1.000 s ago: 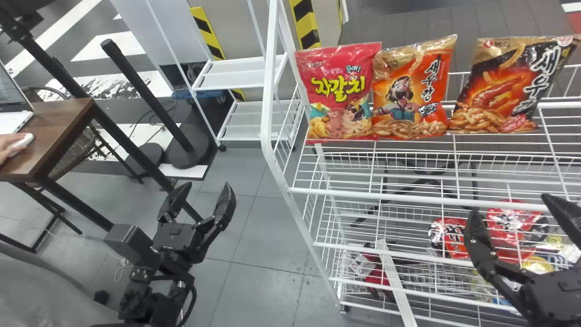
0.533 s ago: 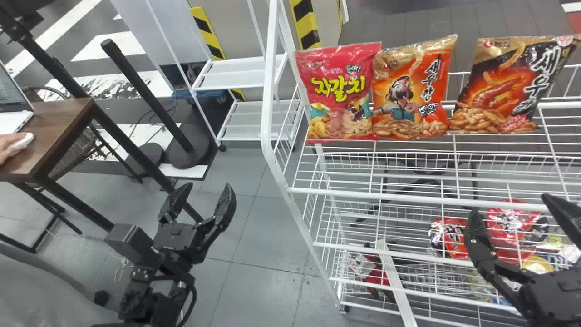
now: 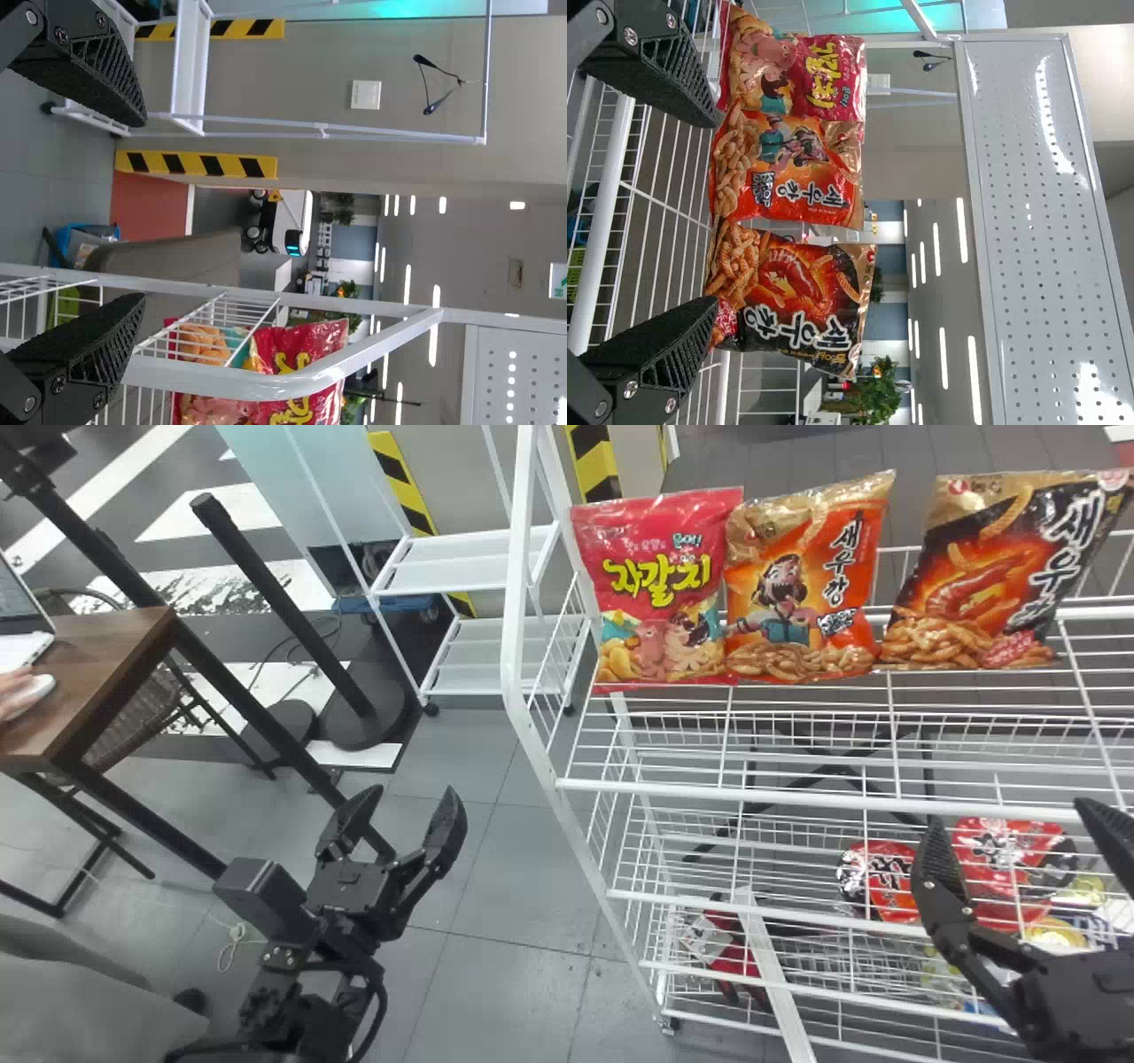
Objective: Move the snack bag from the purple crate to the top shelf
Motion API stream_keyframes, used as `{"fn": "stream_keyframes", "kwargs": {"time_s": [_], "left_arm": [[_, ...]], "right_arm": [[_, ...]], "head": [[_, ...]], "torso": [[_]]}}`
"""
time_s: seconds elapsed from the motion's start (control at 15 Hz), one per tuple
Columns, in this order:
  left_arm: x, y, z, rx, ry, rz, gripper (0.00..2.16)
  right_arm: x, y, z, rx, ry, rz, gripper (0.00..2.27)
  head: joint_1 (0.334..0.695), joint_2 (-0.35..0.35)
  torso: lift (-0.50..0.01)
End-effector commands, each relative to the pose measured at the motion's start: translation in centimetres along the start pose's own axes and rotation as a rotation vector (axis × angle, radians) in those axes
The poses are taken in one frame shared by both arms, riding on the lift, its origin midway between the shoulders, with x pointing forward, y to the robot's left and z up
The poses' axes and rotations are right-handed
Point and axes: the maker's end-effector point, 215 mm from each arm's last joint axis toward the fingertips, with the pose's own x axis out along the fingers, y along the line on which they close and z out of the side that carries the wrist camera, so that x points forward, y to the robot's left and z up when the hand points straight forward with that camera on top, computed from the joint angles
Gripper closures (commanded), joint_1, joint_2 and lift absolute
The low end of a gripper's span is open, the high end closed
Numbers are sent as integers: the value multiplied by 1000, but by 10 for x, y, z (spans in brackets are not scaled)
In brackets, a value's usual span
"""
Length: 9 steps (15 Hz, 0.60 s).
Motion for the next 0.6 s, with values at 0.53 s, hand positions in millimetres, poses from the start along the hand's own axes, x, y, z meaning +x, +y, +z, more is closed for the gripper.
{"fn": "stream_keyframes", "kwargs": {"time_s": [0.53], "left_arm": [[-10,-3,-10,-10,30,-6,130]], "right_arm": [[-14,-3,3,8,1,-15,97]], "head": [[695,350]], "torso": [[-71]]}}
